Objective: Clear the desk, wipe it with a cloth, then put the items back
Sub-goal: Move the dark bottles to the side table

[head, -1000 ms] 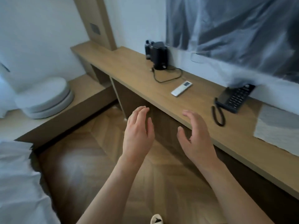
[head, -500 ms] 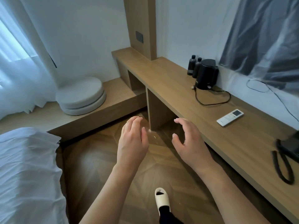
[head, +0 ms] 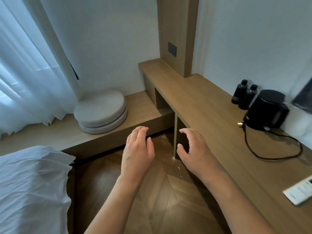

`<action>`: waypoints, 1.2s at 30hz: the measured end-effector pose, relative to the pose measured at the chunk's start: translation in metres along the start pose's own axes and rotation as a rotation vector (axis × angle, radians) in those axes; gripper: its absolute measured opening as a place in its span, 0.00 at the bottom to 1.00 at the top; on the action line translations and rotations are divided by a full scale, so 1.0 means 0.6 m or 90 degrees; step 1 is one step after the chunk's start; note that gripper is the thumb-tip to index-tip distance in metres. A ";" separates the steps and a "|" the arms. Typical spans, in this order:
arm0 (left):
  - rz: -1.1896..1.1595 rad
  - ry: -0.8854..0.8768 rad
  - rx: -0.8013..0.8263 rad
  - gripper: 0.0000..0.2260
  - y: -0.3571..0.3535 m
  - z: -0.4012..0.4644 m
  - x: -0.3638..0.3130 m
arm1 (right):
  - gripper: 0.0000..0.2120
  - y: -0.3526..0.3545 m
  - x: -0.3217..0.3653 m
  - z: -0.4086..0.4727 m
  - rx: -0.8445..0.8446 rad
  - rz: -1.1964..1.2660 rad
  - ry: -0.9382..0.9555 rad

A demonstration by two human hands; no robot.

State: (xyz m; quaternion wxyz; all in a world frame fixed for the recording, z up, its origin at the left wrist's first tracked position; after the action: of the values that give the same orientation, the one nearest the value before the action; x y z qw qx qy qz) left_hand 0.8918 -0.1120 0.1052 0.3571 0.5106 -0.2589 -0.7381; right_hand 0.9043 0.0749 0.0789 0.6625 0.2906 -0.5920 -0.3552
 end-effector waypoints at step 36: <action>-0.020 -0.169 0.173 0.17 -0.329 0.937 0.171 | 0.25 -0.115 -0.134 0.864 -0.054 0.023 -0.247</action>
State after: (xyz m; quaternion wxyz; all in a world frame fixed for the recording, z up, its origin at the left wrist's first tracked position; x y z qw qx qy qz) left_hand 0.2894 -0.0628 0.0933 0.2363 0.4562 -0.3928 -0.7628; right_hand 0.3779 0.1192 0.0443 0.5538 0.1775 -0.6983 -0.4173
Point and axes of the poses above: each hand's wrist, its own z-axis towards the middle knuckle, its own y-axis out of the back of the hand, x = y × z, the point moved 10 cm from there along z, towards the middle knuckle, and after that the axes turned 6 degrees about -z, right-handed, at the moved point
